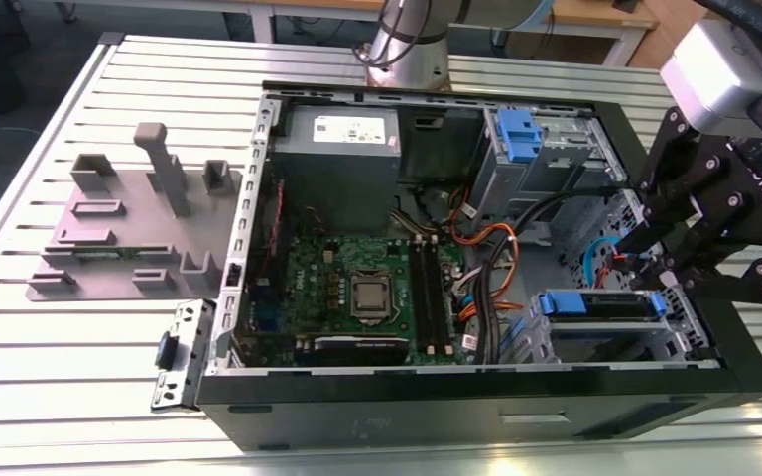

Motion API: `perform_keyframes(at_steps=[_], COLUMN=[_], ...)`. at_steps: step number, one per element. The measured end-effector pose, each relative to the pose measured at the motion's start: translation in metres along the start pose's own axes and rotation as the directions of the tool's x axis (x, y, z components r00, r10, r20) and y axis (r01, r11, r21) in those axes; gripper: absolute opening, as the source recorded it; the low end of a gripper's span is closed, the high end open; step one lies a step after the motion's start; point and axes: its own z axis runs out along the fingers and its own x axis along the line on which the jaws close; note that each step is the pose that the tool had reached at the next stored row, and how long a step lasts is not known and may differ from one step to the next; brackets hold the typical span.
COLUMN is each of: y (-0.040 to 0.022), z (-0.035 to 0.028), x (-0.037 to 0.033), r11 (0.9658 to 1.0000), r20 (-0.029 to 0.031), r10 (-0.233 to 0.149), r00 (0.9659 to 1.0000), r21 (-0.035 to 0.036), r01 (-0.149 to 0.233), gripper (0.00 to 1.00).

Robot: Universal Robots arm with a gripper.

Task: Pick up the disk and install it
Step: 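Insert the disk into the insertion slot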

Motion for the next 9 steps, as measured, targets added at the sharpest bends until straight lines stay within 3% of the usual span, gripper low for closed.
perform_keyframes(at_steps=[3, 4, 6, 9], y=[0.0000, 0.0000, 0.0000, 0.0000], z=[0.0000, 0.0000, 0.0001, 0.0001], x=[0.0000, 0.0000, 0.0000, 0.0000], r11=[1.0000, 1.0000, 1.0000, 1.0000], r20=[0.0000, 0.0000, 0.0000, 0.0000], r10=[0.000, 0.000, 0.000, 0.000], r00=[1.0000, 1.0000, 1.0000, 1.0000], r21=[0.0000, 0.0000, 0.0000, 0.0000], r01=[0.000, 0.000, 0.000, 0.000], gripper=[0.24, 0.24, 0.13, 0.10])
